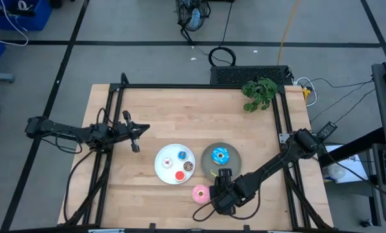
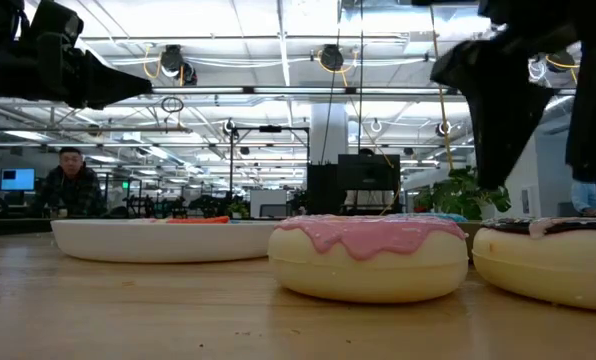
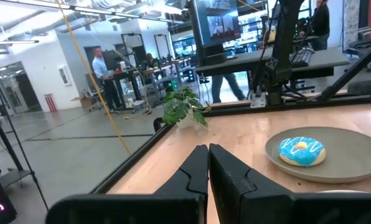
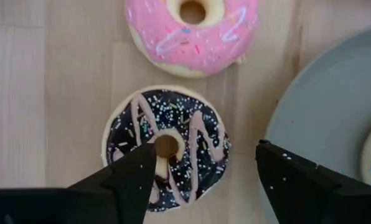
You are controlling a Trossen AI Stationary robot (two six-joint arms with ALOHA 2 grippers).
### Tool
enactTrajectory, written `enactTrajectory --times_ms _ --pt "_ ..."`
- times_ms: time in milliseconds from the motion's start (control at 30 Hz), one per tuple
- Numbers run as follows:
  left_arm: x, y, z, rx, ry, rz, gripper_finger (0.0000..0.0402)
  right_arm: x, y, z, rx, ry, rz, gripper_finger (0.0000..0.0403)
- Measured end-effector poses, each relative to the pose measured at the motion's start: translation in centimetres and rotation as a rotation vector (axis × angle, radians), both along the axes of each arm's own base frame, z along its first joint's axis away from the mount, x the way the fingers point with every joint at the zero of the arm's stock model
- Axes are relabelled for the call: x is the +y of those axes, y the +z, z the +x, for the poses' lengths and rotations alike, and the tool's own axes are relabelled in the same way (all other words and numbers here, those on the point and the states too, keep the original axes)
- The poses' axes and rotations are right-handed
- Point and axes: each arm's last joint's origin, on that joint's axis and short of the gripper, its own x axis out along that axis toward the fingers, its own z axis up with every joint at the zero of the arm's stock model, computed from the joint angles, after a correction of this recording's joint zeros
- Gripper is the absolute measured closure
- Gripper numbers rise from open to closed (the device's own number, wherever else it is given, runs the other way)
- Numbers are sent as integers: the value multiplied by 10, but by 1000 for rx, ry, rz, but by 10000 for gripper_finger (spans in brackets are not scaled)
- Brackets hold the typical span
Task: Pick & Place donuts
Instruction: Put the large black donut on the green plate
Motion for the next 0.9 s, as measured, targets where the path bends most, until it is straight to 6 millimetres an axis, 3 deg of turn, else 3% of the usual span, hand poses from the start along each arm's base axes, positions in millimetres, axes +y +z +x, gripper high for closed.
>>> enactTrajectory --times_ms 300,667,767,900 --pt "0 0 0 0 0 1 380 -7 -32 -8 -10 -34 20 166" --pt "0 0 0 0 0 1 380 -9 -52 -14 -42 -36 91 205" --pt "0 0 0 0 0 -1 380 -10 -54 -14 -39 -2 90 242" --pt "0 0 0 0 0 -3 380 -9 -46 -15 -39 16 99 332"
